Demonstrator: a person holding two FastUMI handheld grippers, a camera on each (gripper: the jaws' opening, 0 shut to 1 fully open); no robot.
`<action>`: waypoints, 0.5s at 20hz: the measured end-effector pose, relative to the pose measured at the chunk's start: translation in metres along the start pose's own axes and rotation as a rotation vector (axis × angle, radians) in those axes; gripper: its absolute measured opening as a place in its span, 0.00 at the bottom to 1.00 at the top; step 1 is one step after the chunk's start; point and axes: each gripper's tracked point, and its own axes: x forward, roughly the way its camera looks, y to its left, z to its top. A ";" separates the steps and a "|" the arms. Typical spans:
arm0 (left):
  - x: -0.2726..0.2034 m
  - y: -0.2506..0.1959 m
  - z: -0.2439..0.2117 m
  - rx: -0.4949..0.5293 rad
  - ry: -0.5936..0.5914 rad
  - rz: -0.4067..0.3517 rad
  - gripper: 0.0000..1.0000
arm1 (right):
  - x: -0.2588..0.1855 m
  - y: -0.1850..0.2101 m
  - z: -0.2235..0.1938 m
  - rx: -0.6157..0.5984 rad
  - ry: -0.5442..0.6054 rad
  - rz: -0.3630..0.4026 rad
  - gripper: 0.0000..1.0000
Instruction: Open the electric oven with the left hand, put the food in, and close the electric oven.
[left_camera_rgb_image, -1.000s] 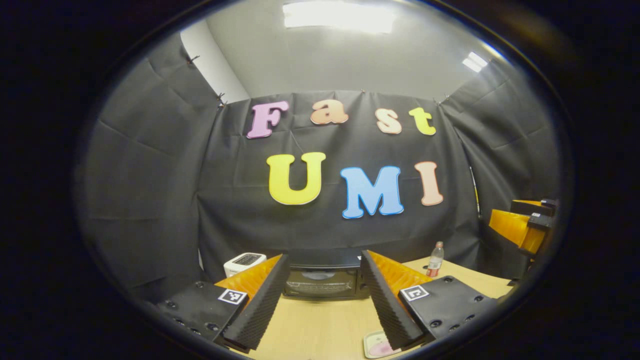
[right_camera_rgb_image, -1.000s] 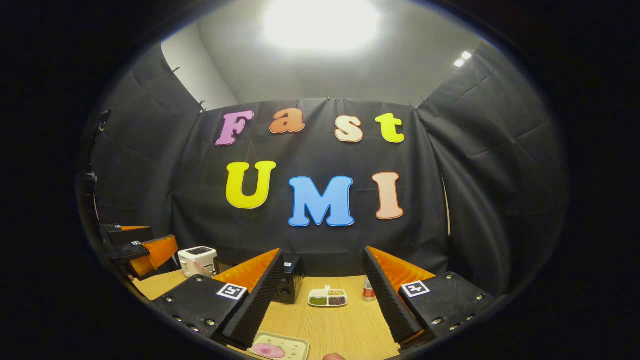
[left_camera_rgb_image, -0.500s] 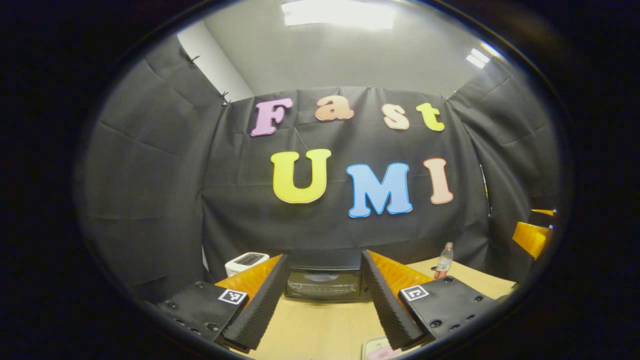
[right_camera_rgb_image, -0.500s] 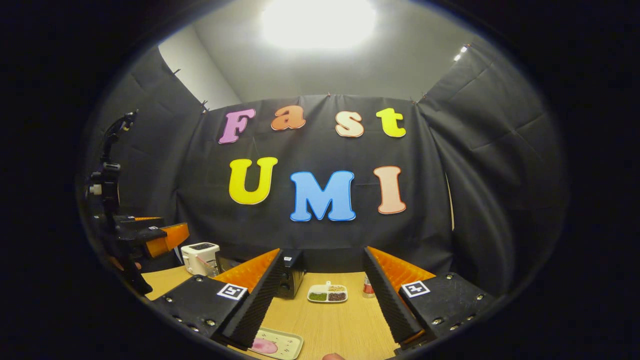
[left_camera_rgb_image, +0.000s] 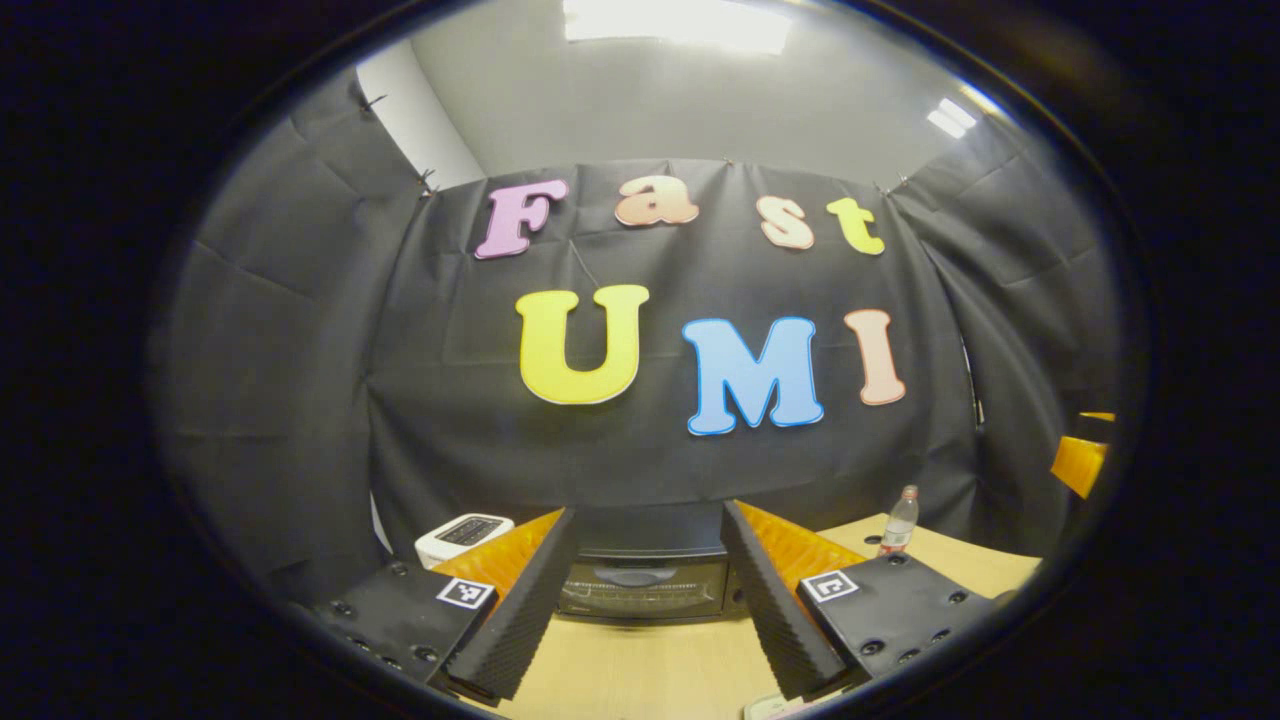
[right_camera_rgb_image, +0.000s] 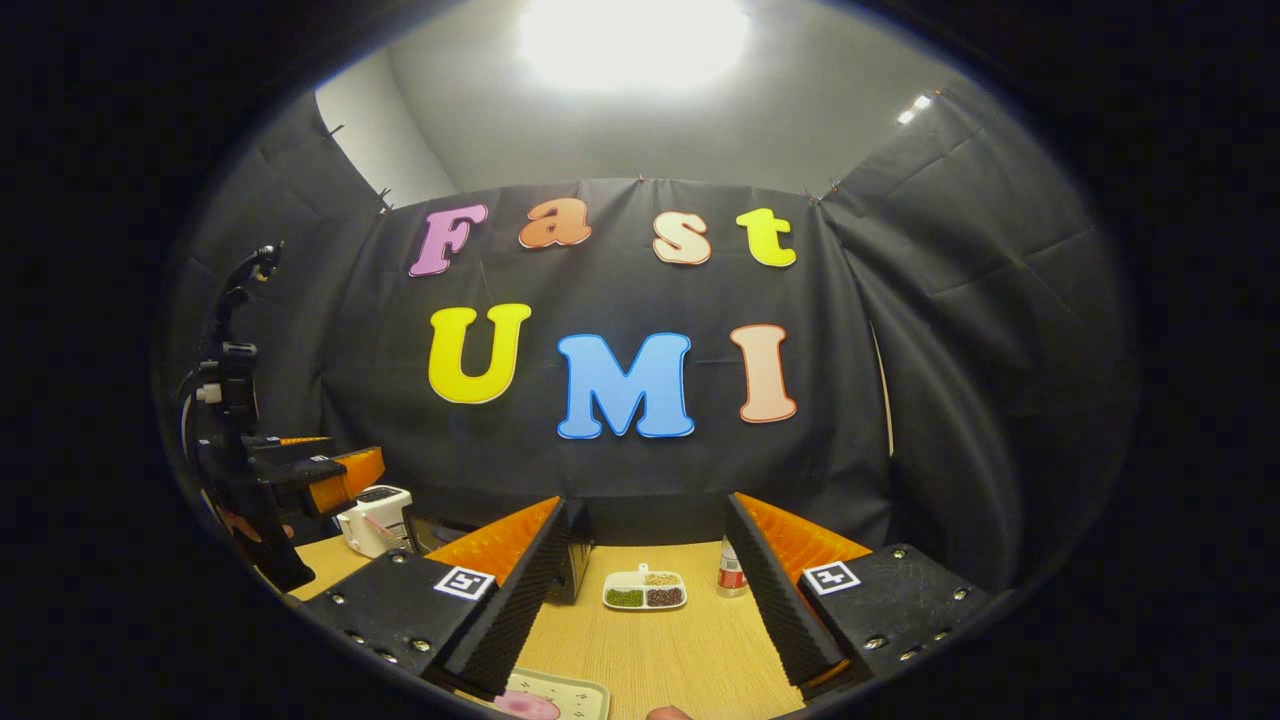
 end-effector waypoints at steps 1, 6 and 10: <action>0.009 0.003 -0.006 0.001 0.006 -0.007 1.00 | 0.004 0.003 -0.002 -0.001 0.002 -0.005 0.97; 0.056 0.011 -0.031 -0.005 0.038 -0.045 0.93 | 0.024 0.017 -0.001 -0.010 0.004 -0.041 0.97; 0.089 0.016 -0.050 -0.015 0.064 -0.072 1.00 | 0.041 0.031 -0.007 -0.021 0.008 -0.055 0.96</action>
